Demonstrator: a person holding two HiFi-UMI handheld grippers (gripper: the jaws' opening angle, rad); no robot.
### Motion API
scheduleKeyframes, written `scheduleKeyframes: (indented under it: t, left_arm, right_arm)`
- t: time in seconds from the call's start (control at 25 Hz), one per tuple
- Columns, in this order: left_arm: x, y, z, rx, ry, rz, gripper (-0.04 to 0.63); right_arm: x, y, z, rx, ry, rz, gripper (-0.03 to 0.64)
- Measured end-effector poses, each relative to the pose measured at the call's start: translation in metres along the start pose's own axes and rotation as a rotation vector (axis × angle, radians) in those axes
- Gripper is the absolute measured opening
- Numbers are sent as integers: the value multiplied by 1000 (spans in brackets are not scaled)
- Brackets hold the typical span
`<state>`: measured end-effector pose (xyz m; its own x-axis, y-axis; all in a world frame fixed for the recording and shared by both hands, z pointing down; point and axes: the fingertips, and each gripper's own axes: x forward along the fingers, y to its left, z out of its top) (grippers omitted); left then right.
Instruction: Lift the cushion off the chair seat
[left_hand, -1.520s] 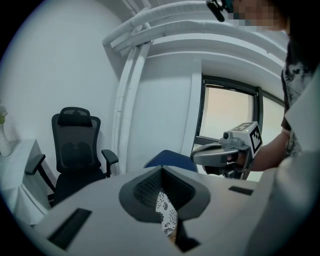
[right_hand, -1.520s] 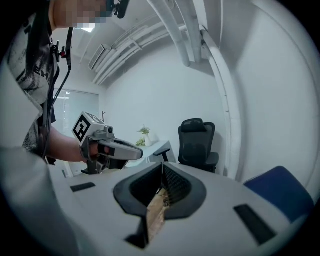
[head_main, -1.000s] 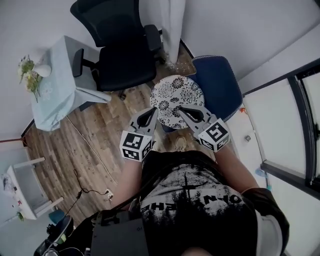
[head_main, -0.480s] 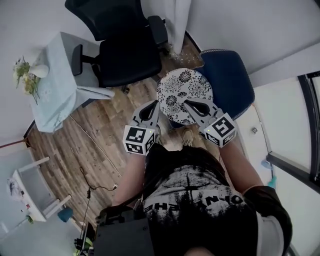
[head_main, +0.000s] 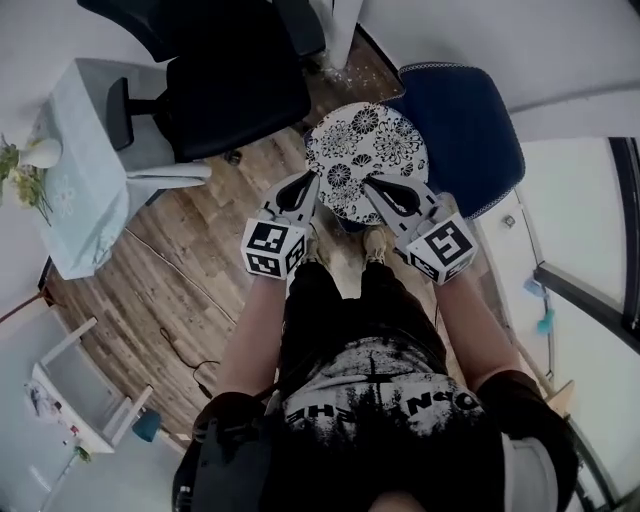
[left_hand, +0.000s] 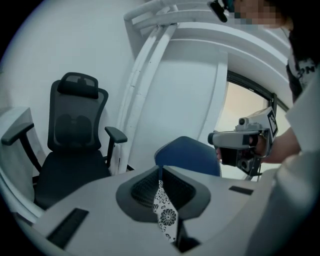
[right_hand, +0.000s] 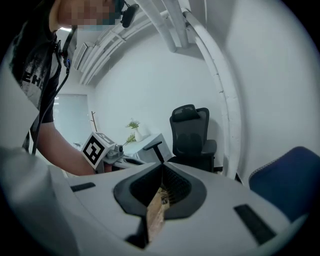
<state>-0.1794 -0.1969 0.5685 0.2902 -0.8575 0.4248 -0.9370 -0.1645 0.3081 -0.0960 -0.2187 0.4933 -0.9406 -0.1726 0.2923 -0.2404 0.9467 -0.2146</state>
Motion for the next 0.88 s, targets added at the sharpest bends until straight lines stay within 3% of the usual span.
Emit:
scheduleKeyframes:
  t: [0.28, 0.44, 0.6, 0.72, 0.88]
  left_arm:
    - [45, 32, -72, -53, 117, -6, 17]
    - [65, 50, -124, -41, 220, 16, 18]
    - [76, 72, -162, -79, 282, 43, 21]
    - [87, 86, -183, -148, 315, 61, 92]
    - [110, 106, -213, -218, 341, 82, 132]
  right_arm:
    - [21, -21, -22, 37, 6, -29, 18]
    - [31, -27, -37, 76, -21, -36, 18]
    - [45, -25, -53, 104, -23, -16, 18]
    - [51, -23, -61, 100, -22, 9, 18]
    - [60, -30, -79, 72, -9, 14, 18]
